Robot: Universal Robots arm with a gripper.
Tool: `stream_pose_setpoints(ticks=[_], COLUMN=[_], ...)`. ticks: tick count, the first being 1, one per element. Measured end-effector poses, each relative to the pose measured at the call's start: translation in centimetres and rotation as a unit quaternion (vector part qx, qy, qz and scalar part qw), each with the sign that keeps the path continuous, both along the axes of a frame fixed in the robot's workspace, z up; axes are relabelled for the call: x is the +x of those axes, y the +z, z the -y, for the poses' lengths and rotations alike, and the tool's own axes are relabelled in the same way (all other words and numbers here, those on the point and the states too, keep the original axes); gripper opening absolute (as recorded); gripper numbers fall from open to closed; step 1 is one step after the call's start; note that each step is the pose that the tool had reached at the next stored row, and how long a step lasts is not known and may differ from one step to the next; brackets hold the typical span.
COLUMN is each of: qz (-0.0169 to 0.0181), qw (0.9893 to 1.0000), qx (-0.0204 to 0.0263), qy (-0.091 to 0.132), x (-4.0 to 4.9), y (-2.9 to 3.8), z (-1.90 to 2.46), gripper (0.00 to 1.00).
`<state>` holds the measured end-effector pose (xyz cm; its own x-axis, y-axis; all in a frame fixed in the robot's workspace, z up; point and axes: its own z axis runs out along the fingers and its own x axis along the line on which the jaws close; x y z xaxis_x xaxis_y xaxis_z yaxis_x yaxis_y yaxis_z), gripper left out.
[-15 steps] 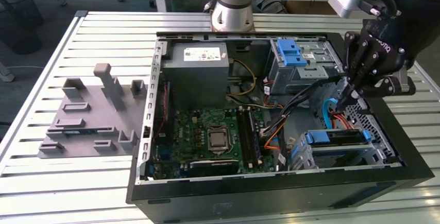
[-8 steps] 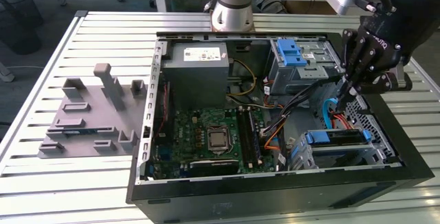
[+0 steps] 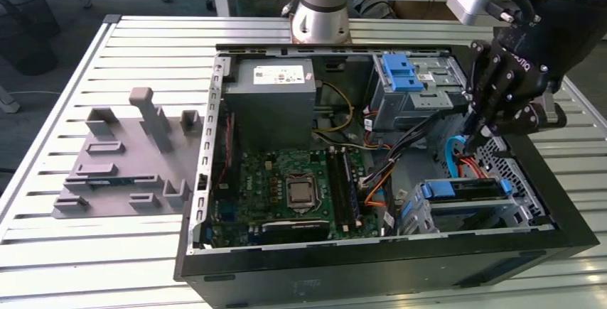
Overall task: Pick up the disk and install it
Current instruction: 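Insert the second disk wire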
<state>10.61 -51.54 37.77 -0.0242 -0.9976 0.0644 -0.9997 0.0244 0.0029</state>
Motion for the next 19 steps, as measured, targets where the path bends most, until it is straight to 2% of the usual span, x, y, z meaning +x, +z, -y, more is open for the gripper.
stream_pose_setpoints(ticks=[5, 11, 13, 14, 16, 17, 18, 19], qz=[-0.0004, -0.0009, -0.0009, -0.0009, -0.0009, -0.0009, -0.0009, -0.0009], qw=[1.0, 1.0, 1.0, 1.0, 1.0, 1.0, 1.0, 0.9999], qx=[-0.0001, -0.0038, -0.0038, -0.0038, -0.0032, -0.0013, 0.0038, 0.0125], qy=[0.0, 0.0, 0.0, 0.0, 0.0, 0.0, 0.0, 0.0], x=[-0.01, 0.0, 0.0, 0.0, 0.0, 0.0, 0.0, 0.0], y=[-0.44, -0.85, -0.86, -0.86, -0.87, -0.89, -0.91, -0.91], z=[0.0, 0.0, 0.0, 0.0, 0.0, 0.0, 0.02, 0.03], gripper=[0.25, 0.25, 0.23, 0.17, 0.16, 0.16, 0.16, 0.16])
